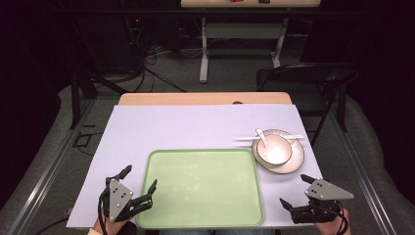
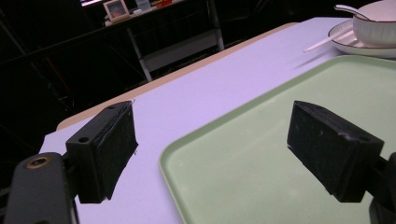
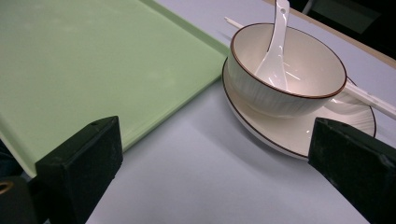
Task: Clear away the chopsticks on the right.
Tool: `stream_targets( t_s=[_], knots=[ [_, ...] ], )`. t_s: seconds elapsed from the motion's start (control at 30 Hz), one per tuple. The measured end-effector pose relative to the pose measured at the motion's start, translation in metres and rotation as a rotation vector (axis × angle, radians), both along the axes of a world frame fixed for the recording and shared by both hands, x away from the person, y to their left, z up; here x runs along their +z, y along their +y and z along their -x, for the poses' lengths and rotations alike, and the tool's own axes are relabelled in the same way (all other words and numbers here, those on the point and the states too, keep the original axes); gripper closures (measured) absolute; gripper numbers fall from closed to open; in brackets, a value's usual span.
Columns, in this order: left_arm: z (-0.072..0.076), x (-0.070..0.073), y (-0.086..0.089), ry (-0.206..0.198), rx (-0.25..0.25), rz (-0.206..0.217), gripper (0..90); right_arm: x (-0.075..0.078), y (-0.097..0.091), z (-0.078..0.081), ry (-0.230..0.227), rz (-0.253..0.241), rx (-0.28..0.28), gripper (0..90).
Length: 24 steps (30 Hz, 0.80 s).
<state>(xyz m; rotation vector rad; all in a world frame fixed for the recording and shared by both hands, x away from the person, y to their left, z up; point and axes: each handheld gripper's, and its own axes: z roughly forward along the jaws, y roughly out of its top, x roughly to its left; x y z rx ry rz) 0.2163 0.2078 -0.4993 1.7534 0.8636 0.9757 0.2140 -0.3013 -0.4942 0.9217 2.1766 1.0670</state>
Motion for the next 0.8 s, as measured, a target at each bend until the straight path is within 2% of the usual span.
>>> stream_targets(
  t_s=[0.2, 0.47, 0.73, 0.77, 0.8],
  knots=[
    [-0.001, 0.000, 0.000, 0.005, -0.004, -0.004, 15.4, 0.000, 0.000, -0.001, -0.007, 0.012, -0.003, 1.0],
    [-0.002, 0.000, -0.002, 0.010, -0.006, -0.002, 15.4, 0.001, -0.001, -0.010, 0.045, 0.047, 0.017, 0.0],
    [-0.003, 0.000, -0.001, 0.011, -0.005, 0.000, 15.4, 0.002, -0.002, -0.011, 0.048, 0.050, 0.021, 0.0],
    [-0.003, 0.000, -0.002, 0.013, -0.011, -0.006, 15.4, 0.013, -0.007, -0.018, 0.073, 0.051, 0.019, 0.0],
    [-0.004, 0.000, -0.003, 0.013, -0.015, -0.009, 15.4, 0.020, -0.010, -0.023, 0.075, 0.049, 0.023, 0.0]
  ],
)
